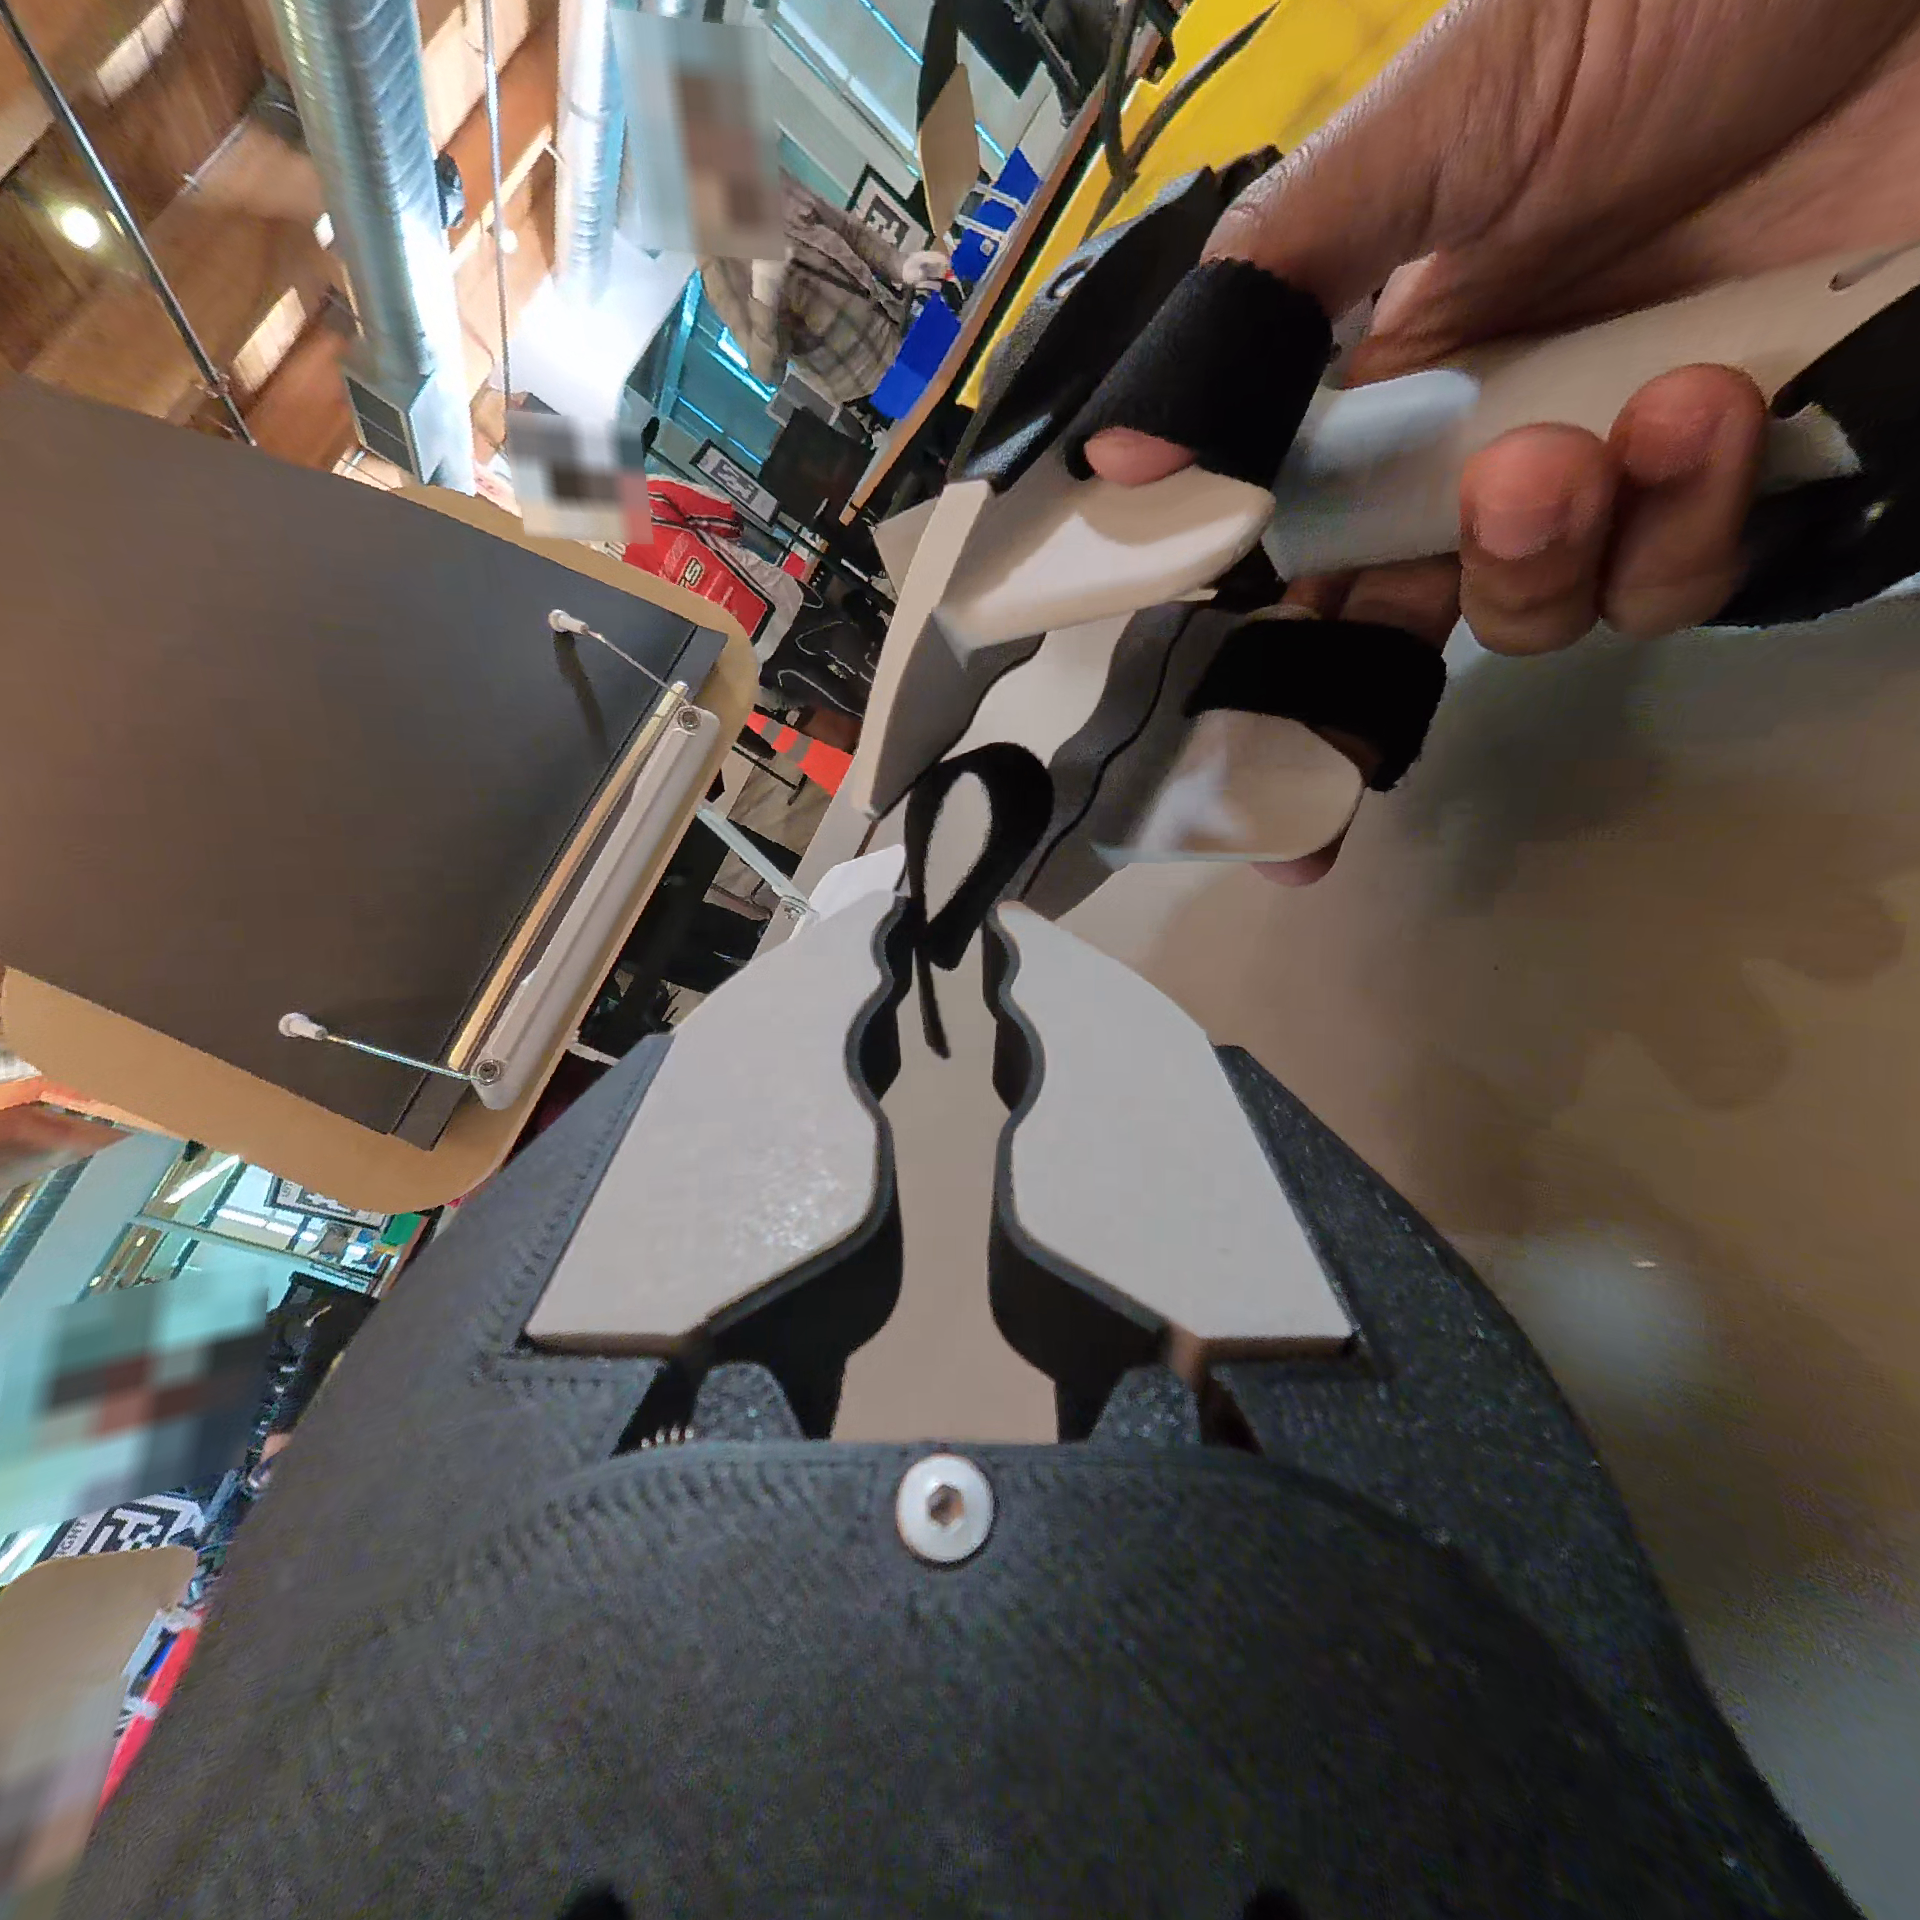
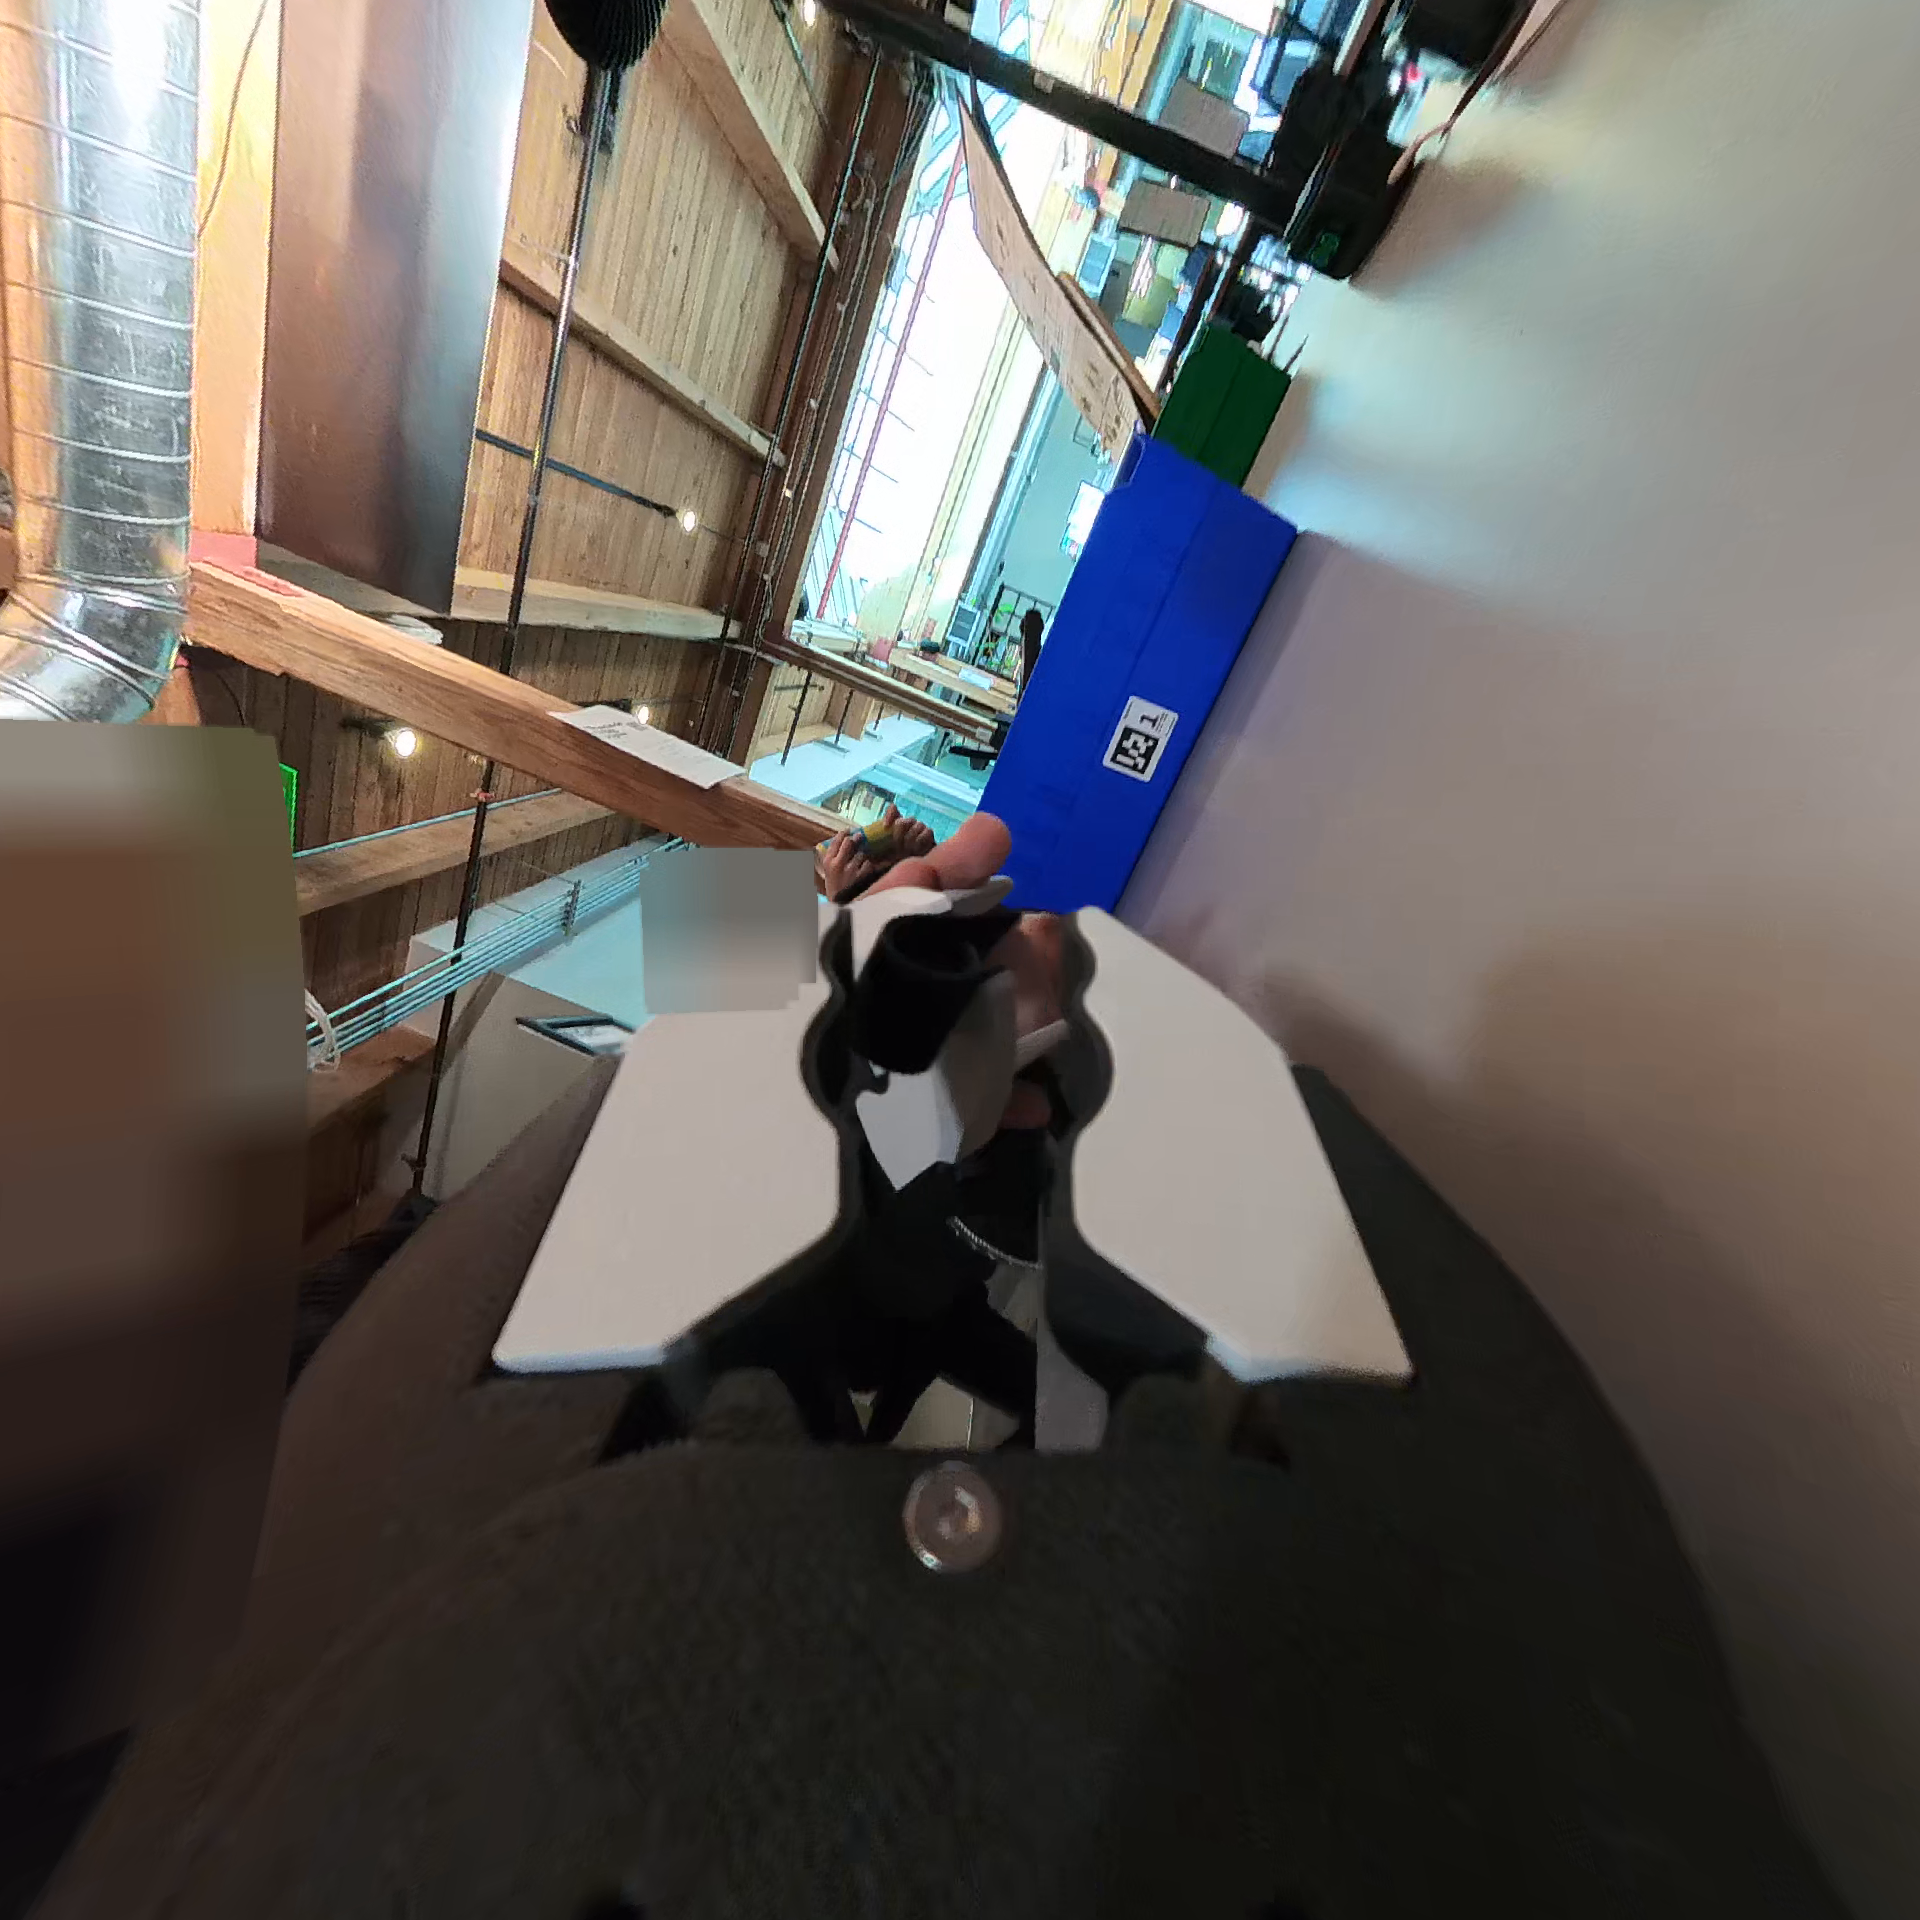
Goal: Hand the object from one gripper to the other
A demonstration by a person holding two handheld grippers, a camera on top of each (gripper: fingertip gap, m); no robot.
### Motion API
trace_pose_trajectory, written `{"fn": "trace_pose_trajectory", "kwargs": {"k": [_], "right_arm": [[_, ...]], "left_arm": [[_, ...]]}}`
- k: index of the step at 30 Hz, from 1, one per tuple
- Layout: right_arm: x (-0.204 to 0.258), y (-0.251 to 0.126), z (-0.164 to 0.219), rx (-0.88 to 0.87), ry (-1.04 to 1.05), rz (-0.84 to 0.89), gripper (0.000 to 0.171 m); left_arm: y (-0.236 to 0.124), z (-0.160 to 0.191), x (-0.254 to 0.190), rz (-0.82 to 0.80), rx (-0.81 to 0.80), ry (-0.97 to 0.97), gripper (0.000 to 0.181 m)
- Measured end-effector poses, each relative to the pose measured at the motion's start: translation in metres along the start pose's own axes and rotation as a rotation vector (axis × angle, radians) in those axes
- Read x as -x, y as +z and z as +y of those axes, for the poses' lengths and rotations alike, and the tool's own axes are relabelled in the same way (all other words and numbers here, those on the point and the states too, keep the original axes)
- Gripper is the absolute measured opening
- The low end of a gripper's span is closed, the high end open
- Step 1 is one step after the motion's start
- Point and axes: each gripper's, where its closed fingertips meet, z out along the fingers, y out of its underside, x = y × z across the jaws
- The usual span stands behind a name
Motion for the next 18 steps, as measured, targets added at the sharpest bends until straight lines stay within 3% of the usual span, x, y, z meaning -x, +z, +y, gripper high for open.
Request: {"fn": "trace_pose_trajectory", "kwargs": {"k": [4, 8, 14, 18], "right_arm": [[0.005, -0.007, -0.016, -0.087, -0.044, -0.01, 0.046], [0.009, -0.01, -0.021, -0.074, -0.214, 0.032, 0.052], [0.013, -0.003, -0.012, 0.025, -0.622, 0.153, 0.058], [0.017, 0.0, -0.009, 0.056, -0.959, 0.239, 0.068]], "left_arm": [[0.0, 0.0, 0.004, 0.016, -0.006, -0.133, 0.012], [0.0, 0.002, 0.01, 0.089, -0.034, -0.45, 0.014], [-0.004, 0.006, 0.028, 0.222, -0.138, -1.002, 0.012], [-0.008, -0.001, 0.032, 0.418, -0.255, -1.433, 0.012]]}}
